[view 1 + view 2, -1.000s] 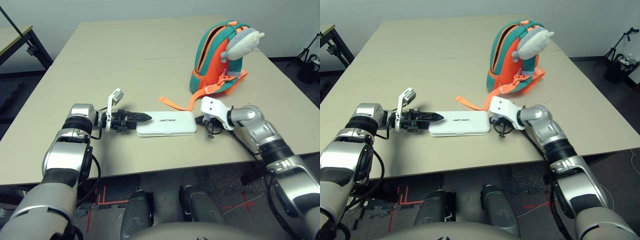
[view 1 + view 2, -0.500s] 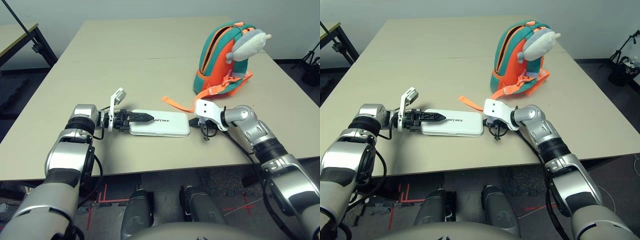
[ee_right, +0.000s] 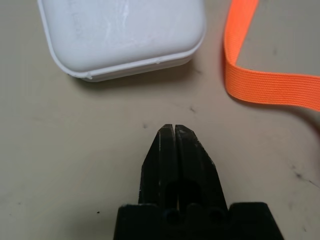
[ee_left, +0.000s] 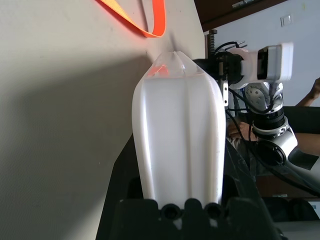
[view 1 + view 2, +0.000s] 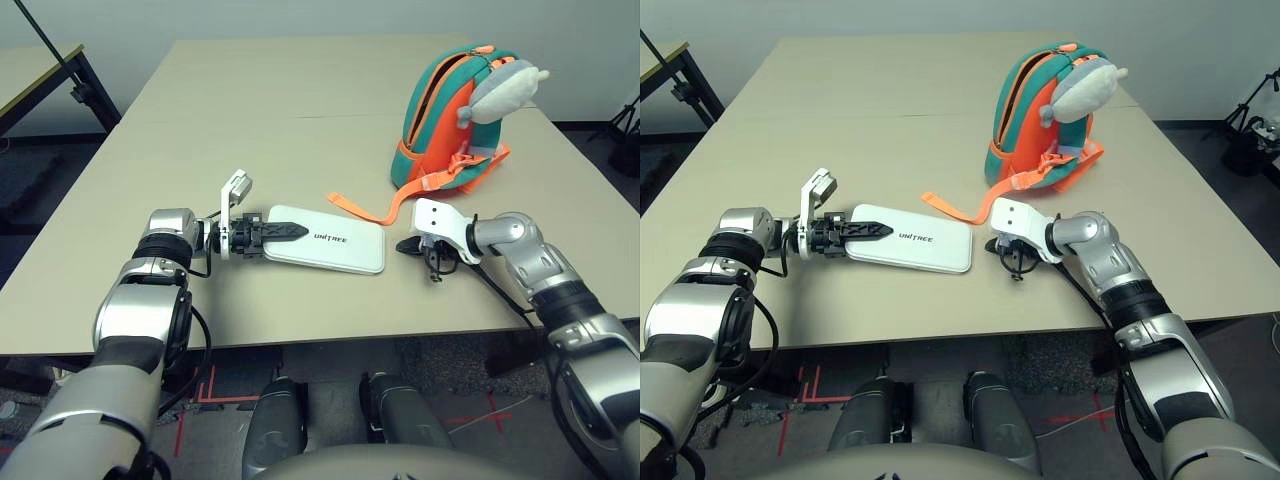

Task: Put the pencil case into the backpack and zip it.

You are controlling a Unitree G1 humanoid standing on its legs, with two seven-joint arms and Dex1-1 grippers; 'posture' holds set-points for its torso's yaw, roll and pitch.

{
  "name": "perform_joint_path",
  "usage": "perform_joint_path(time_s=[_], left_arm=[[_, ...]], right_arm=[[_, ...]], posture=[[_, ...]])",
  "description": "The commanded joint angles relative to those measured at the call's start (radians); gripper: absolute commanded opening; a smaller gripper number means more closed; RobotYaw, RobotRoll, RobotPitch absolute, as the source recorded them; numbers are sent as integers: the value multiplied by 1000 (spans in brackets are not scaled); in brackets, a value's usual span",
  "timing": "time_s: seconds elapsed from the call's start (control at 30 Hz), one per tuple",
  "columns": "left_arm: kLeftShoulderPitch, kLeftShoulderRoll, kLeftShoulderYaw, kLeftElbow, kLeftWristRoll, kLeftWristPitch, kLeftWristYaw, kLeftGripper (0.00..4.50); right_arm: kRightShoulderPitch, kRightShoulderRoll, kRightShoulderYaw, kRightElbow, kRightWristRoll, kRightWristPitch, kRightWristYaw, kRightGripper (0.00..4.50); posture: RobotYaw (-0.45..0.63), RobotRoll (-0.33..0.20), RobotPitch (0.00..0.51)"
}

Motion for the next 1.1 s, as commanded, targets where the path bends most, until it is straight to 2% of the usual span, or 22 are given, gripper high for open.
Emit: perform_joint_path(time_s=[0.03,0.3,0.47,0.7,0.87,1.1], left_arm=[[-32,39,44,-20,-11,-21,51,1353],[-62,70,122,-118,-77,-2,60,1328],[-48,76,152,-195,-114,27,73,1328],[-23,82,177,-277,-158,57,110,1328],[-11,91,189,-309,-185,74,130,1328],[25,106,203,-373,-224,98,160,1327]], right_arm=[[27,-27,-109,-62,74,76,-55,1380],[51,-76,-335,-138,225,286,-177,4455],[23,-93,-429,-109,264,370,-289,4500],[-105,-56,-504,77,269,353,-490,4500],[-217,-21,-494,266,251,258,-547,4500],[-354,29,-462,532,228,125,-535,4500]], posture=[[-196,0,54],[-196,0,52],[-193,0,48],[-181,0,41],[-166,0,29],[-131,0,21]])
